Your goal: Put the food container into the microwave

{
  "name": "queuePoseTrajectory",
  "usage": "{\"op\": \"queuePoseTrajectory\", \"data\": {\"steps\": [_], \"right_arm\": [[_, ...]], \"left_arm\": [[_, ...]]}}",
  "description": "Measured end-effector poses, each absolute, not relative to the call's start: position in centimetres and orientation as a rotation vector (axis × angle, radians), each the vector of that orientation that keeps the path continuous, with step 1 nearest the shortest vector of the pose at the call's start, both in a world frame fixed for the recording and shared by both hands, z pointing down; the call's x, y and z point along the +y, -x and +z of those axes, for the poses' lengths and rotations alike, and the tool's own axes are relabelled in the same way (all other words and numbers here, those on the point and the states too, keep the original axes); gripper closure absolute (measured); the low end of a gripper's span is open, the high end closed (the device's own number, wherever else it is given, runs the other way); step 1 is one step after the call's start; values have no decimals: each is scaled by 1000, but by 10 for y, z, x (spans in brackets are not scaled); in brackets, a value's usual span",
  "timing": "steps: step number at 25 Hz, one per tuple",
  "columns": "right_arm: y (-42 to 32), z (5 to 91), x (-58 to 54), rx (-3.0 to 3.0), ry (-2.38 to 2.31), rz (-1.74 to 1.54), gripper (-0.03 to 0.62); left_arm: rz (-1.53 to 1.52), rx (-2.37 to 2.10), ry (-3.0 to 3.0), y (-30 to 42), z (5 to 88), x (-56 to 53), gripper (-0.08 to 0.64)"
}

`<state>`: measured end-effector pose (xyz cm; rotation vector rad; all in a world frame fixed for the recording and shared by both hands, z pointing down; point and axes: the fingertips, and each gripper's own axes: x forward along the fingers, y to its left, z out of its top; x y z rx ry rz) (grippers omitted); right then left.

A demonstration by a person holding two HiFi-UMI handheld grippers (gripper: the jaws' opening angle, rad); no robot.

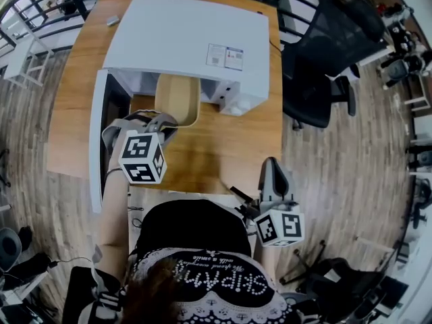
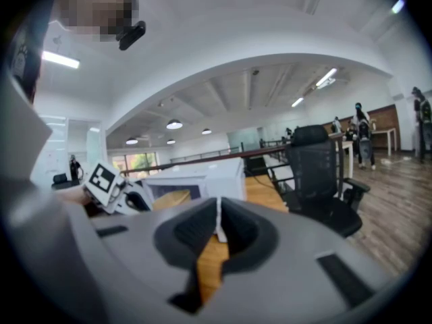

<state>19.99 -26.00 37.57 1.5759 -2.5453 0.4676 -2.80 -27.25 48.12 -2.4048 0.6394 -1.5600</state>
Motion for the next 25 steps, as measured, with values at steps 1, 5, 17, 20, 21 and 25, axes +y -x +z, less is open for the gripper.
{"op": "queuePoseTrajectory", "data": {"steps": [1, 5, 17, 20, 21, 25], "right_arm": [[-201, 376, -260, -2543, -1580, 468, 554], [-205, 376, -259, -2528, -1599, 475, 554], [-213, 380, -268, -2479, -1656, 486, 554], [-212, 381, -270, -2468, -1660, 494, 554], [-211, 381, -271, -2464, -1661, 496, 554], [-211, 382, -275, -2447, -1667, 497, 554]], "left_arm": [[-1560, 642, 2404, 29, 483, -276, 515], [-1569, 651, 2381, 35, 489, -292, 515], [-1529, 709, 2446, 41, 510, -330, 515], [-1542, 731, 2439, 49, 513, -341, 515], [-1547, 739, 2435, 53, 515, -345, 515], [-1556, 762, 2422, 63, 517, -362, 515]]}}
